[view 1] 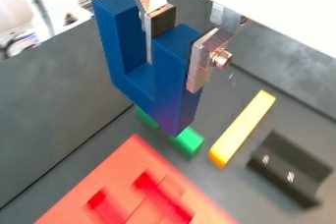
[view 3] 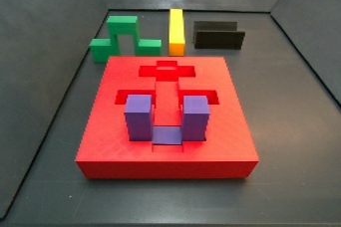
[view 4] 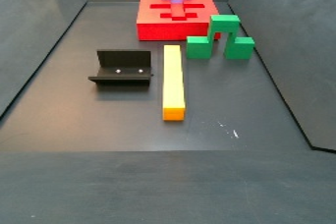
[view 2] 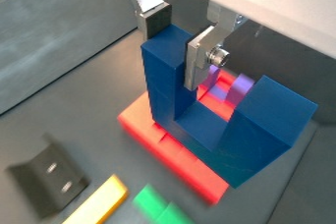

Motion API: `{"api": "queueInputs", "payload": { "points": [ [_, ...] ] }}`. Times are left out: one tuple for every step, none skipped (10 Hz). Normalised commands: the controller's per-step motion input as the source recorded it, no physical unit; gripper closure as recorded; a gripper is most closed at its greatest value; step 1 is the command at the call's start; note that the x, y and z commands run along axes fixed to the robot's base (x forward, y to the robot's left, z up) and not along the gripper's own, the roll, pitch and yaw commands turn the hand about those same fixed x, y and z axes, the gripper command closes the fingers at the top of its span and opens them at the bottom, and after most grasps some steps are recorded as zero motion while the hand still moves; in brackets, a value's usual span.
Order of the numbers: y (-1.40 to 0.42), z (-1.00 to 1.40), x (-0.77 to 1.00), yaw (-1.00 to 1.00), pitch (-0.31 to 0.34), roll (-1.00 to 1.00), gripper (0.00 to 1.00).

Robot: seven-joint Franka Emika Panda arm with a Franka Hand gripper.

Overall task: Pick up the blue object. Move up. Move to above the board. Insert the blue object.
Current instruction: Move to above the board, then insert the blue object.

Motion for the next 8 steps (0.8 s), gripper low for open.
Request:
{"api": "queueInputs", "payload": {
  "points": [
    [-1.4, 0.19, 0.31, 0.01, 0.144, 0.02, 1.0],
    [-0.8, 0.11, 0.2, 0.01, 0.147, 0.01, 1.0],
    [-0.29, 0.06, 0.12, 0.01, 0.141, 0.01, 1.0],
    [0.0, 0.0, 0.0, 0.0, 0.0, 0.01, 1.0],
    [0.0, -0.01, 0.03, 0.0, 0.0, 0.0, 1.0],
    [0.01, -0.24, 0.37, 0.0, -0.01, 0.04, 1.0],
    [0.12, -0.45, 0.59, 0.03, -0.003, 0.21, 1.0],
    [0.15, -0.59, 0.72, 0.06, -0.034, 0.22, 1.0]
  ]
}}
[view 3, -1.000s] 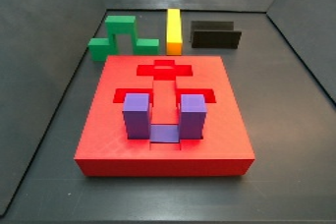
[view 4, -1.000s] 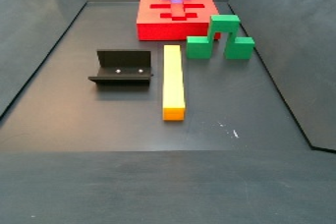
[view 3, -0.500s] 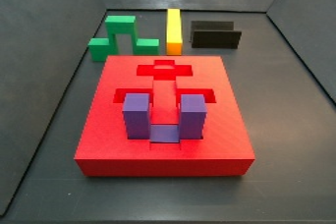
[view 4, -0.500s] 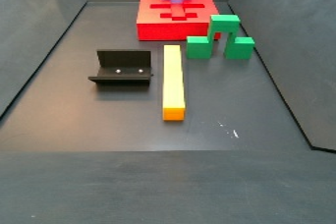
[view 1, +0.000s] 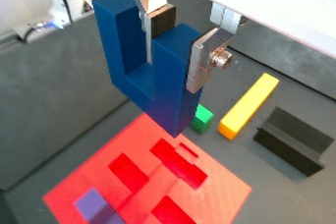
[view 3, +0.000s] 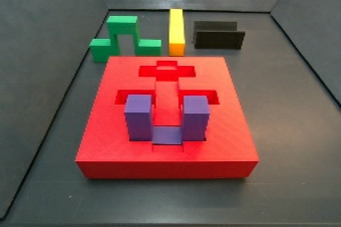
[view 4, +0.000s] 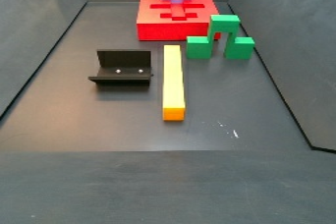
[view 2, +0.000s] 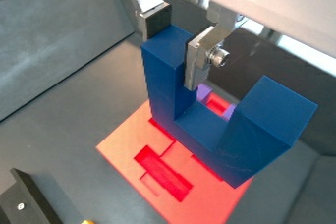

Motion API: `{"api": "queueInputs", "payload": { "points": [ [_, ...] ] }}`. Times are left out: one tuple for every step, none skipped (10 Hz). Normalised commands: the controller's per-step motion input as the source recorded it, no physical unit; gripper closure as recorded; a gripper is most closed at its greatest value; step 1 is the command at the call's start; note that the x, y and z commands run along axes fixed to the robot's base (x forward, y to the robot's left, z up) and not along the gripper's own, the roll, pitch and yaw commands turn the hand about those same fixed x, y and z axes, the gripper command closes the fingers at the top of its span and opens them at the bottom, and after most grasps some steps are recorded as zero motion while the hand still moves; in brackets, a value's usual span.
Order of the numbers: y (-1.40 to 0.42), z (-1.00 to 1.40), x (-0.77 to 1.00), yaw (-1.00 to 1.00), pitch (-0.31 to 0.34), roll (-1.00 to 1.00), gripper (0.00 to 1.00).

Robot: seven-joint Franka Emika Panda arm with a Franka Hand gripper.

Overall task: Pick up the blue object. Move up. Move to above the board. Insert the blue object.
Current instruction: Insert the blue object.

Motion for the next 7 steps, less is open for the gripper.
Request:
{"api": "queueInputs", "payload": {
  "points": [
    [0.15, -0.55, 0.62, 0.02, -0.096, 0.17, 1.0],
    [0.13, -0.45, 0.55, 0.0, -0.093, 0.11, 1.0],
    [0.14, -0.43, 0.57, 0.0, -0.077, 0.09, 1.0],
    [0.15, -0.42, 0.5, 0.0, -0.08, 0.07, 1.0],
    [0.17, -0.4, 0.4, 0.0, -0.08, 0.0, 1.0],
    [0.17, -0.4, 0.33, 0.0, -0.077, 0.0, 1.0],
    [0.16, -0.4, 0.25, 0.0, -0.103, 0.0, 1.0]
  ]
}}
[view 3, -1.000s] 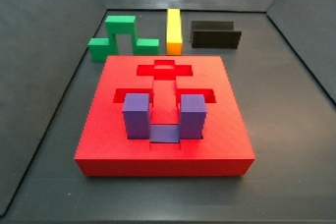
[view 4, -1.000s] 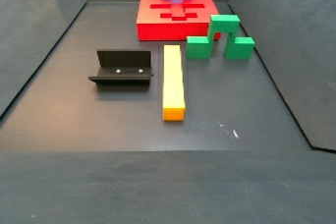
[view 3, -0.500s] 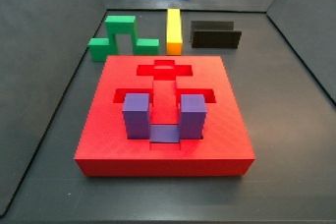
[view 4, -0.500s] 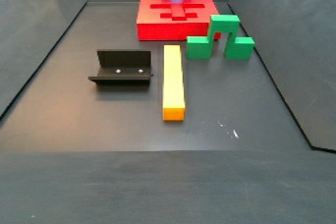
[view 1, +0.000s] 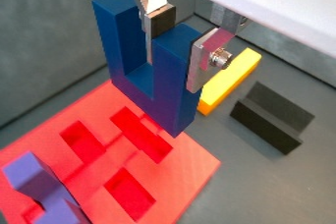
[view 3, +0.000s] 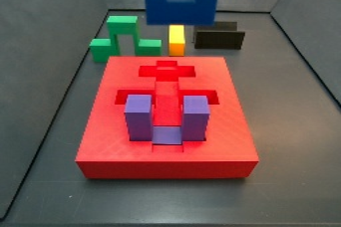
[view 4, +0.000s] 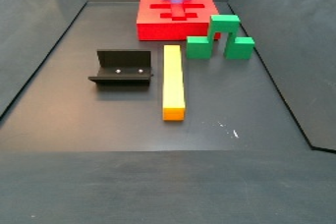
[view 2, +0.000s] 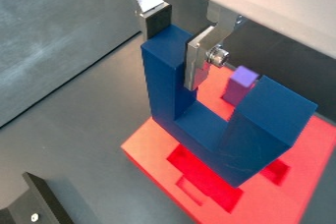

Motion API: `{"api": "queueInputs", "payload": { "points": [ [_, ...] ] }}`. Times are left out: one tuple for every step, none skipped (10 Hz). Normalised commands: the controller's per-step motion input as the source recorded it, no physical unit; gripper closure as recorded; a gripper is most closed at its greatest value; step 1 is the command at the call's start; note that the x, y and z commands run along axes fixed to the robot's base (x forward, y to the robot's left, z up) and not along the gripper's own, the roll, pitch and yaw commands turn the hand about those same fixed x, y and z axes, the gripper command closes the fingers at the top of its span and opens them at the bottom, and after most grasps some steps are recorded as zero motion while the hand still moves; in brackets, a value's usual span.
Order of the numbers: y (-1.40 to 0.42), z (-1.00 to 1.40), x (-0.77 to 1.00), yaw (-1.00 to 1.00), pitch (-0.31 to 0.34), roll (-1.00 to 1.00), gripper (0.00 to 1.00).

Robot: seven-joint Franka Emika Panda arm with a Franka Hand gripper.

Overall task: Pick up the blue object. Move up. Move to above the board. Insert the blue object.
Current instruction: Insert the blue object.

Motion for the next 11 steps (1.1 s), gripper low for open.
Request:
{"api": "queueInputs", "payload": {
  "points": [
    [0.16, -0.37, 0.16, 0.0, -0.091, -0.03, 1.0],
    [0.1, -0.37, 0.03, 0.0, -0.059, -0.04, 1.0],
    [0.0, -0.38, 0.04, 0.02, -0.011, 0.0, 1.0],
    [-0.09, -0.53, 0.0, 0.0, 0.0, 0.21, 1.0],
    [-0.05, -0.58, 0.0, -0.02, 0.0, 0.17, 1.0],
    [-0.02, -0.62, 0.0, 0.0, -0.043, 0.11, 1.0],
    [0.0, -0.53, -0.09, 0.0, -0.069, 0.05, 1.0],
    [-0.01, -0.37, -0.05, 0.0, -0.044, 0.01, 1.0],
    [-0.01, -0.26, -0.03, 0.0, -0.061, 0.0, 1.0],
    [-0.02, -0.24, -0.06, 0.0, -0.074, -0.02, 1.0],
    [-0.09, -0.22, -0.19, 0.0, -0.099, -0.01, 1.0]
  ]
}}
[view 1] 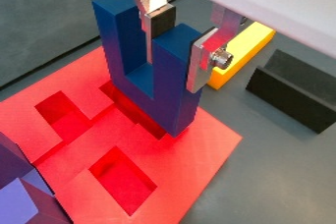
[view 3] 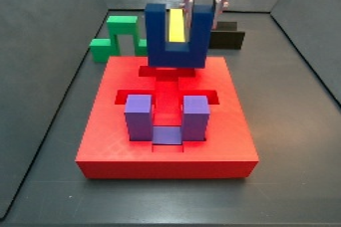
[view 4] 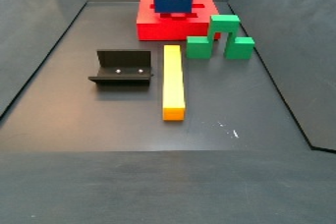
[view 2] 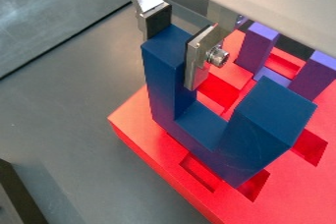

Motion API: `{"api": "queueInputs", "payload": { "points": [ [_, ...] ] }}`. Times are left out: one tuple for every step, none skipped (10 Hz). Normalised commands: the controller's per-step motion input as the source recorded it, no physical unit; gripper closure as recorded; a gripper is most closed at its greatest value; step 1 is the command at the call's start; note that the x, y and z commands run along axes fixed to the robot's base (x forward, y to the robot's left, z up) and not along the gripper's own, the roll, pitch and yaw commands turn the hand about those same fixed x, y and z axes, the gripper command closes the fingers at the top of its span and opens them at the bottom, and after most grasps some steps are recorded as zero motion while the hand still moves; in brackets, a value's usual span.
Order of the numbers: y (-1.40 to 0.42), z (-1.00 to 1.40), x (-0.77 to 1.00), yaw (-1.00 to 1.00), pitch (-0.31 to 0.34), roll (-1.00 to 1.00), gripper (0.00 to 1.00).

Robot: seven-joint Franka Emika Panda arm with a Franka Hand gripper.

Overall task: Pick up the blue object. Move up. Move to above the board. Insert the blue object.
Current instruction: Insert the blue object.

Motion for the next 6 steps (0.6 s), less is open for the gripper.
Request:
{"api": "queueInputs", "payload": {
  "points": [
    [-0.12, -0.17, -0.31, -0.06, -0.159, -0.04, 1.0],
    [-0.11, -0.08, -0.31, -0.04, -0.149, -0.03, 1.0],
    [-0.06, -0.03, -0.21, 0.0, -0.156, -0.06, 1.0],
    [-0.01, -0.09, -0.12, 0.0, -0.14, -0.01, 1.0],
    [0.0, -0.17, -0.05, 0.04, -0.12, 0.0, 1.0],
    [0.0, -0.23, 0.0, 0.11, -0.107, 0.0, 1.0]
  ]
}}
